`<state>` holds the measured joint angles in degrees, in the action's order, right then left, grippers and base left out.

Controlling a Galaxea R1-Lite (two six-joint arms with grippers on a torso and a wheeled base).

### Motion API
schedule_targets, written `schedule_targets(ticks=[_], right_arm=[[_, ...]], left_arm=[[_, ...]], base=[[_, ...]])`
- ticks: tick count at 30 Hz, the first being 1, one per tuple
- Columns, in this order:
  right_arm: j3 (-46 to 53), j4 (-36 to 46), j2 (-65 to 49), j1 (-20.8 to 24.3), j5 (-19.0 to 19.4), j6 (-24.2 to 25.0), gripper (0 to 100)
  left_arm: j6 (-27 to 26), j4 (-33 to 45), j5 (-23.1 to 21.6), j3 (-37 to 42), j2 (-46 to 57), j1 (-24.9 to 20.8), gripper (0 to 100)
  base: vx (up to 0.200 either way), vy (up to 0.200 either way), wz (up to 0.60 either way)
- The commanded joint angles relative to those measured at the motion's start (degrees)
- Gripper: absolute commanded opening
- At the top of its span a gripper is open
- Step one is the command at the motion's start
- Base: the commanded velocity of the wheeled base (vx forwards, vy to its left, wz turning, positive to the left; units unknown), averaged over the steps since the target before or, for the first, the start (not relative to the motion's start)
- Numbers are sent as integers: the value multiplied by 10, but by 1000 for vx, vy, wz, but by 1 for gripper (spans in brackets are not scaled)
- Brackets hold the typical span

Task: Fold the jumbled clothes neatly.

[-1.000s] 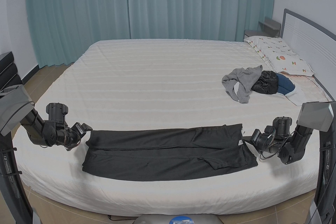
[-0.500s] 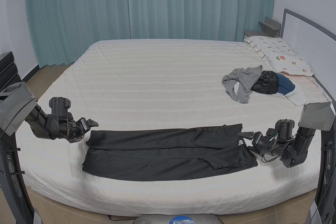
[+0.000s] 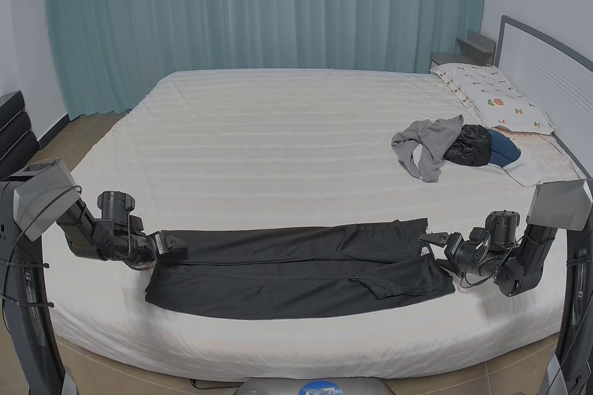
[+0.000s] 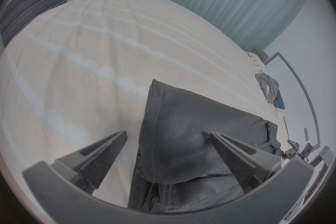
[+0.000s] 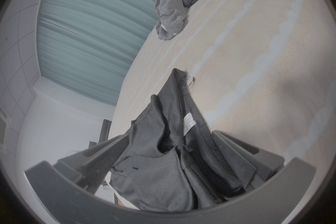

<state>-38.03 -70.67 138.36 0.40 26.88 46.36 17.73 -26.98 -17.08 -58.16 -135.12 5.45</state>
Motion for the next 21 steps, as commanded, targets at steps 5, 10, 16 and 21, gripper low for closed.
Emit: schedule_targets(ticks=[5,10,16,21], right_arm=[[2,-1,1,0,0,-1,100],[2,-1,1,0,0,-1,100],[2,-1,1,0,0,-2,100],[2,-1,1,0,0,-1,100]], left_arm=[[-1,-52,-1,44,5,-8,100],[-3,-64,0,55,5,-18,100],[-5,-64,0,62,11,-21,0],[-10,-64,0,63,14,-20,0]], base=[[0,0,0],[0,0,0],[0,0,0],[0,0,0]])
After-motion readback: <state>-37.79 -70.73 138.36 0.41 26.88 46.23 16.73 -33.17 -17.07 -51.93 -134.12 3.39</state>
